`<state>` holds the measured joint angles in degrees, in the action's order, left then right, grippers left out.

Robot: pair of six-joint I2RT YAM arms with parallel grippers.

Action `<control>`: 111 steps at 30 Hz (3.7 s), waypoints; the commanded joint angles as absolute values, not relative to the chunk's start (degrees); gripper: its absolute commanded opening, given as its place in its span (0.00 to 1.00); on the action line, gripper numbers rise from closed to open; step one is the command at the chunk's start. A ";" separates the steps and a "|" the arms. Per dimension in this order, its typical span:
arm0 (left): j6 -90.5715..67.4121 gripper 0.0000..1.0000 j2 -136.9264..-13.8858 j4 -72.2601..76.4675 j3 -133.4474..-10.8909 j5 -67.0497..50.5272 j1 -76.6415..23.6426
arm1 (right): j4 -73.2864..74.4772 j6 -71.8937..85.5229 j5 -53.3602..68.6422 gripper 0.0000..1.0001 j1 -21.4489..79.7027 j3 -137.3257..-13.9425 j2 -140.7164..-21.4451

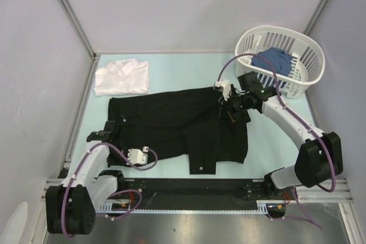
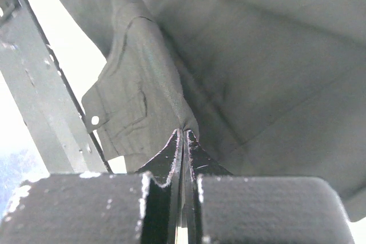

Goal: Fold and stack the long sleeve shirts
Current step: Fold the shirt

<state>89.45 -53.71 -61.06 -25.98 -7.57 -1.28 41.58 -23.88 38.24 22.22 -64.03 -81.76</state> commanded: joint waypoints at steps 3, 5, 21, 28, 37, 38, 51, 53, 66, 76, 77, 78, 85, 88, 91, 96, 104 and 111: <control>89.12 0.00 -55.90 -65.39 -32.69 -13.35 -1.41 | 44.21 -23.03 42.01 0.00 20.30 -70.30 -75.50; 88.59 0.01 -57.13 -66.70 -35.14 -13.97 -0.97 | 44.47 -23.03 42.19 0.00 20.04 -71.19 -74.10; 84.38 0.02 -74.25 -66.45 -51.50 -18.72 6.41 | 45.27 -32.07 42.63 0.00 16.96 -88.14 -82.86; 79.63 0.05 -81.81 -63.64 -56.68 -19.34 7.38 | 45.97 -37.17 43.59 0.00 16.61 -100.45 -94.11; 77.43 0.09 -88.58 -61.53 -60.82 -18.55 8.26 | 49.22 -40.34 44.12 0.00 17.14 -112.49 -103.88; 76.91 0.09 -88.94 -61.26 -61.34 -18.37 8.44 | 49.65 -40.43 44.03 0.00 17.40 -112.59 -104.58; 75.76 0.18 -95.97 -63.98 -69.52 -19.43 8.96 | 47.99 -39.64 42.71 0.00 16.17 -114.17 -106.96; 75.67 0.23 -97.11 -64.42 -69.43 -18.81 9.05 | 47.20 -39.11 42.98 0.00 16.26 -114.00 -107.23; 73.14 0.63 -96.60 -69.35 -75.31 -26.09 15.99 | 44.04 -36.66 43.42 0.00 18.46 -112.15 -107.58; 52.14 0.80 -88.43 -52.59 -79.72 -37.53 14.15 | 37.02 -33.93 40.26 0.00 21.18 -107.76 -108.89; 51.68 0.80 -87.81 -51.78 -79.46 -37.53 13.19 | 36.48 -33.75 40.17 0.00 21.36 -106.97 -109.07; 51.77 0.80 -86.76 -51.25 -79.02 -37.44 12.84 | 35.95 -33.58 39.90 0.00 21.44 -106.79 -109.59; 50.10 0.80 -80.34 -42.11 -71.46 -30.77 5.03 | 34.90 -28.84 35.17 0.00 20.74 -106.43 -116.00; 47.21 0.82 -78.31 -37.89 -68.65 -27.69 2.99 | 32.53 -24.71 30.42 0.30 20.39 -108.10 -119.08; 41.67 0.84 -78.22 -35.25 -68.73 -25.06 2.29 | 32.60 -21.98 25.41 0.66 19.78 -111.35 -120.67; 34.21 0.91 -78.40 -32.70 -69.96 -23.46 2.29 | 37.51 -23.46 27.14 0.82 17.93 -110.92 -117.70; 29.80 0.99 -78.48 -32.43 -74.52 -31.55 2.37 | 54.92 -54.03 40.26 0.66 22.40 -96.71 -110.04; 29.97 0.99 -81.04 -36.38 -81.21 -31.90 2.29 | 50.10 -60.82 34.55 0.66 27.07 -93.08 -112.32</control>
<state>31.40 -80.42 -34.83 -77.73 -29.15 2.26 51.27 -52.88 36.64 25.91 -93.67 -111.18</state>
